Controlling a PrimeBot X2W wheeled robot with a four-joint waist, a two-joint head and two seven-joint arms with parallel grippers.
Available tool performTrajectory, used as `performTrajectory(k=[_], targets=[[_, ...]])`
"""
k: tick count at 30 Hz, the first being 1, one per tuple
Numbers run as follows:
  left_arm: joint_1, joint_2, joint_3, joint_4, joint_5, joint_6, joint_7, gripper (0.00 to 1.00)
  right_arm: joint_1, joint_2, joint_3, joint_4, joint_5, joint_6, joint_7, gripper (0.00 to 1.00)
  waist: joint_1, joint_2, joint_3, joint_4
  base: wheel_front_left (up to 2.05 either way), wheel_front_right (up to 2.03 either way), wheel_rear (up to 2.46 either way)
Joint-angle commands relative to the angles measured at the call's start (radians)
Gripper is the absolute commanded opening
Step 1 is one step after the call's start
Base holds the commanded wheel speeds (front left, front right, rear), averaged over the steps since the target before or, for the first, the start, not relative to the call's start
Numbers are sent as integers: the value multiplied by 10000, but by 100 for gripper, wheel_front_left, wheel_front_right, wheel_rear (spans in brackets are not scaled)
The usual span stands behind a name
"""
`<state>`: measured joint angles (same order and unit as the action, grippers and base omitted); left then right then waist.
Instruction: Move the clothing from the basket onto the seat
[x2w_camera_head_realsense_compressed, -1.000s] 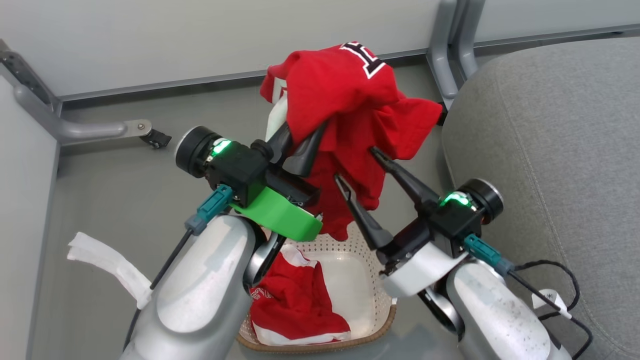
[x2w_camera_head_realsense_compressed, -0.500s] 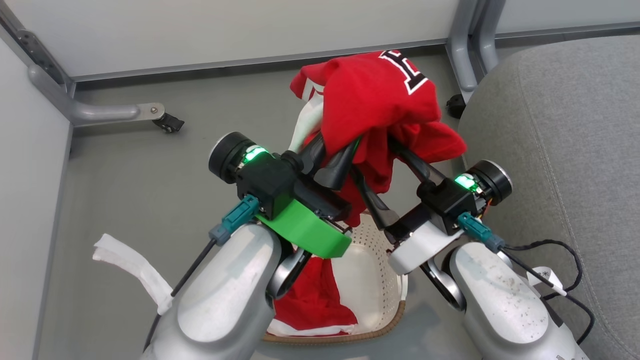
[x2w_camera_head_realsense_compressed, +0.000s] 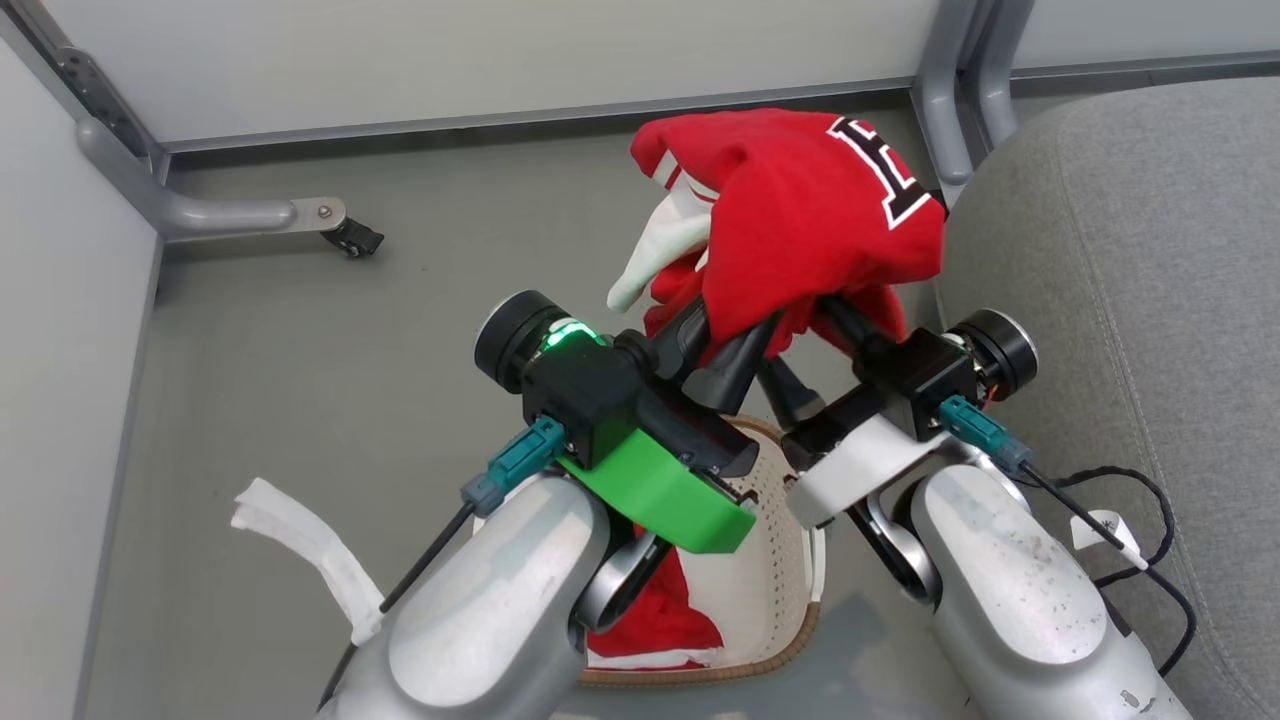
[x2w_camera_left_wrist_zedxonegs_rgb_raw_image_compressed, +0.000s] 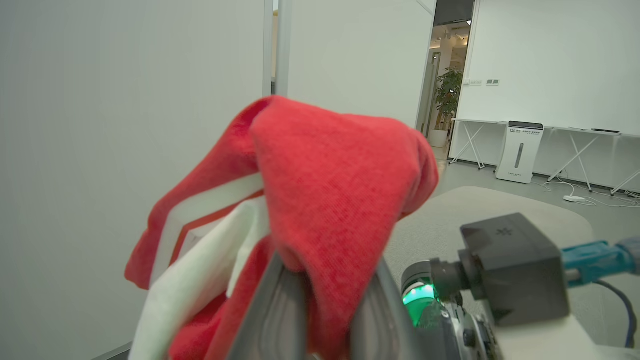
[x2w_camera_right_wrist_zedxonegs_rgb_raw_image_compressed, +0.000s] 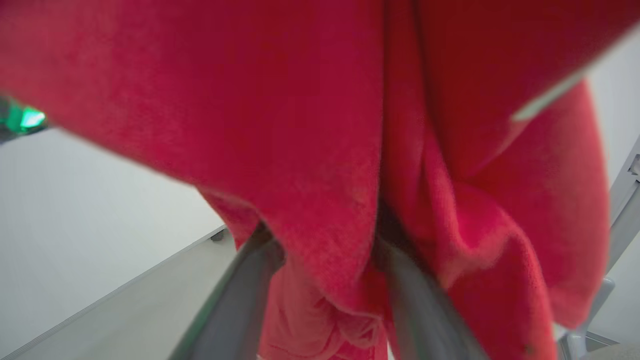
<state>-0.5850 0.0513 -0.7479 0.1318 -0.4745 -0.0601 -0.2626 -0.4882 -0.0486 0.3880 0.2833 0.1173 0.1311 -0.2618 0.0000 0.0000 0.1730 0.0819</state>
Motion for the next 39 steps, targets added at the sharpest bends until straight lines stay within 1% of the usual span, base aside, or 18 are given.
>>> performTrajectory(k=[1, 12, 13, 14, 15, 27, 39], targets=[[-158, -13, -11, 18, -23, 76, -34, 0, -128, -34, 19, 44, 125, -7, -49, 0, 0, 0, -6, 4, 0, 0, 0], [-181, -11, 251, 346, 173, 85, -22, 0, -10, -32, 252, -15, 426, -7, -49, 0, 0, 0, -33, -99, 0, 0, 0], [-152, -10, 326, 342, 160, 123, -23, 20, 10, -34, 263, -35, 439, -7, -49, 0, 0, 0, -33, -120, 0, 0, 0], [-127, -10, 360, 343, 176, 106, -22, 35, 18, -32, 273, -49, 447, -7, -49, 0, 0, 0, -32, -134, 0, 0, 0], [-100, -11, 391, 340, 195, 112, -23, 100, 26, -32, 279, -55, 460, -5, -49, 0, 0, 0, -31, -146, 0, 0, 0], [73, -10, 591, 269, 386, 106, -22, 100, 71, -32, 305, -130, 508, -7, -49, 0, 0, 0, -13, -253, 0, 0, 0], [140, -9, 845, 339, 731, 52, -21, 100, 292, -34, -40, -200, 502, -7, -49, 0, 0, 0, 16, -507, 0, 0, 0]])
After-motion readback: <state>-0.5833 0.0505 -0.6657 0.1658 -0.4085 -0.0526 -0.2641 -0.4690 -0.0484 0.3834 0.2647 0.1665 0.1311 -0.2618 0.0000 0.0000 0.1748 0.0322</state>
